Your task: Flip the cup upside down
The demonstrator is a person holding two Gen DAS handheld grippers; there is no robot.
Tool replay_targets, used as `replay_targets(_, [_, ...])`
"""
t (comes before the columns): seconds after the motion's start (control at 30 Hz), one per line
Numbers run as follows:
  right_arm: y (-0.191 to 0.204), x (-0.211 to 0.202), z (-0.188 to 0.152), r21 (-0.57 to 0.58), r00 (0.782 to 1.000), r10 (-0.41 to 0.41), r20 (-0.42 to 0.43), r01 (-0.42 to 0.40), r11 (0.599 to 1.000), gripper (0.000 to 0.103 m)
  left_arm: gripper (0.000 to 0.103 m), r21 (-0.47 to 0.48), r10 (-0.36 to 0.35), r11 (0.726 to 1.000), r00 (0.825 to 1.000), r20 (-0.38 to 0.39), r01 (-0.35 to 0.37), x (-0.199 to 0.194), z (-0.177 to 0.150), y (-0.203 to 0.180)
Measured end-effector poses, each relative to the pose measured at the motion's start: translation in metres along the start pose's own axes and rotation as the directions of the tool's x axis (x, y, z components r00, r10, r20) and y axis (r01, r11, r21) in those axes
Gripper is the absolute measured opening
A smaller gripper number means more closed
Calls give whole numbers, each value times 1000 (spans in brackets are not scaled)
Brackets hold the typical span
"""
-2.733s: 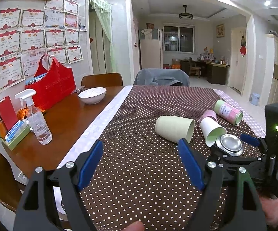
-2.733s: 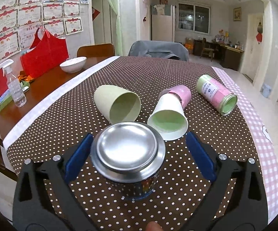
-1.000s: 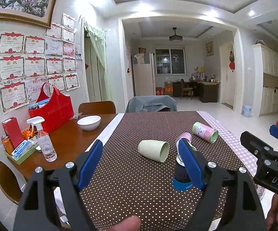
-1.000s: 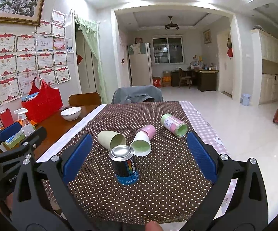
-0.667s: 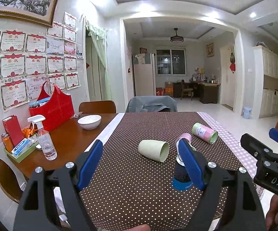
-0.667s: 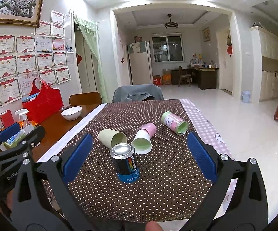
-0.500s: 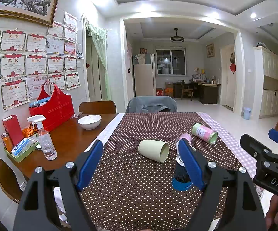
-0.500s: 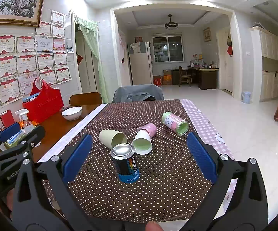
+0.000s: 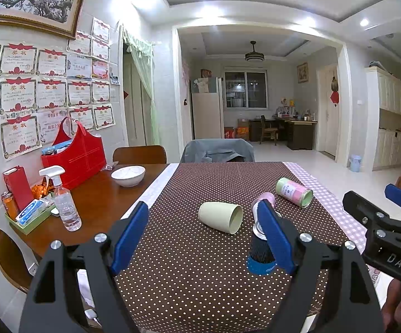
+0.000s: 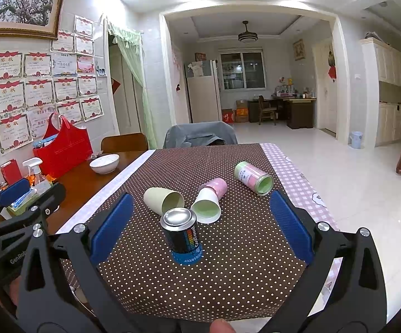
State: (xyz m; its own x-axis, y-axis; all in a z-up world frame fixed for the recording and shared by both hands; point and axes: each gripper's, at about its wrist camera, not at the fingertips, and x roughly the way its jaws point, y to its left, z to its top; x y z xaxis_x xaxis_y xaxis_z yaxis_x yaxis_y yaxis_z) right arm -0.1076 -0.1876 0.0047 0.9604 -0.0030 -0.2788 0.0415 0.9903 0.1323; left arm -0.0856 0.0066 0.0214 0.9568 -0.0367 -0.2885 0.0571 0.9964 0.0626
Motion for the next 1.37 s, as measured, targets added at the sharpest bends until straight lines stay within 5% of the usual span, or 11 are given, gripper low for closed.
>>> replay_targets(0.83, [3,1,2,2,1000,3,-8,-3,1000,97,81,-14,3,1000,1000,-15,-3,-2,1,1])
replay_targets(1.07, [0,4,1,4,1000,3,-14,-3,1000,97,81,-14,-11,1000,999,39,12,-8,-1,1])
replay_targets(1.37, [-1,6,0,5,1000,4,-16,-4,1000,97,81,-22,-12,1000,1000,-6,12,-3,0,1])
